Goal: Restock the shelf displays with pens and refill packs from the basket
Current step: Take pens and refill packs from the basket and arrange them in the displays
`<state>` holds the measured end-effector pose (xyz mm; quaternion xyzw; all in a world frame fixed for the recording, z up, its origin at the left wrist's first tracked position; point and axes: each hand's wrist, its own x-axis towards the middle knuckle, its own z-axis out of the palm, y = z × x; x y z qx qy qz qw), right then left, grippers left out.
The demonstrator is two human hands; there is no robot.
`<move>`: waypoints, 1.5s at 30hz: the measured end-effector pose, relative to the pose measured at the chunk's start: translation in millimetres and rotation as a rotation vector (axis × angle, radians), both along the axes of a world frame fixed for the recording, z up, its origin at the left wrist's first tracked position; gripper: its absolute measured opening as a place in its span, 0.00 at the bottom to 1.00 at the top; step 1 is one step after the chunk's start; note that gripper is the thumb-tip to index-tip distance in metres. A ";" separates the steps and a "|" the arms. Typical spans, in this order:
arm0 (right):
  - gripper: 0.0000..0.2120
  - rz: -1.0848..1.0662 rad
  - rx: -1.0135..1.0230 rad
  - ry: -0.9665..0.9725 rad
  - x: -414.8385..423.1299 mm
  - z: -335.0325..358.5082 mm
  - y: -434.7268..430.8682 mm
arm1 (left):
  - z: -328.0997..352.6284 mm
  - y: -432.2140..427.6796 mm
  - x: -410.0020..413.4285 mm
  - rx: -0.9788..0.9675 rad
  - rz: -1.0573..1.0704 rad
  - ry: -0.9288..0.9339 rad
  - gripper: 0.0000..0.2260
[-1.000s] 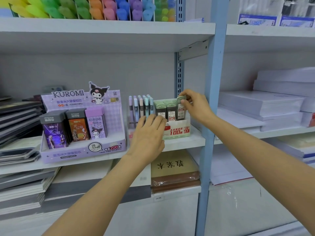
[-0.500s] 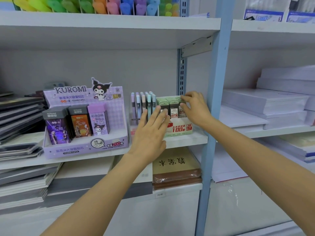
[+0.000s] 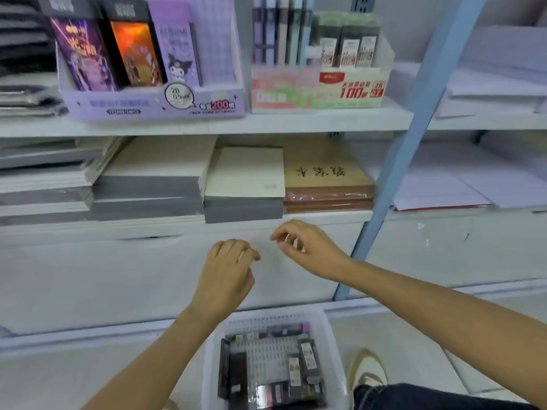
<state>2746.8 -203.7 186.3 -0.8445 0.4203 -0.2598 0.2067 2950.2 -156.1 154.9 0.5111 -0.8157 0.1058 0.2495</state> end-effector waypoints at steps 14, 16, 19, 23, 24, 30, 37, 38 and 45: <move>0.31 0.418 0.547 0.933 -3.9 -265.9 51.6 | -233.3 92.4 62.2 0.828 0.158 -0.151 0.27; 0.29 0.454 0.448 0.964 -3.4 -275.8 52.3 | -239.4 95.1 61.0 0.833 0.166 -0.143 0.27; 0.24 0.501 0.342 1.041 1.4 -281.1 51.4 | -246.5 99.0 57.3 0.828 0.179 -0.139 0.28; 0.19 0.513 0.246 1.075 10.2 -282.8 53.1 | -249.6 99.5 57.8 0.838 0.179 -0.147 0.29; 0.19 0.512 0.262 1.086 12.1 -282.3 53.5 | -249.9 99.5 57.7 0.838 0.181 -0.158 0.29; 0.22 0.461 0.495 1.076 13.0 -277.7 57.2 | -250.5 100.6 57.9 0.854 0.212 -0.238 0.28; 0.22 0.457 0.603 0.959 14.3 -275.0 56.7 | -245.2 99.9 57.6 0.873 0.193 -0.207 0.28; 0.20 0.446 0.629 0.919 13.4 -274.3 56.0 | -243.9 99.9 57.8 0.872 0.189 -0.200 0.27; 0.13 0.150 1.004 0.338 10.8 -261.1 43.8 | -224.2 91.0 38.4 0.709 0.178 0.233 0.18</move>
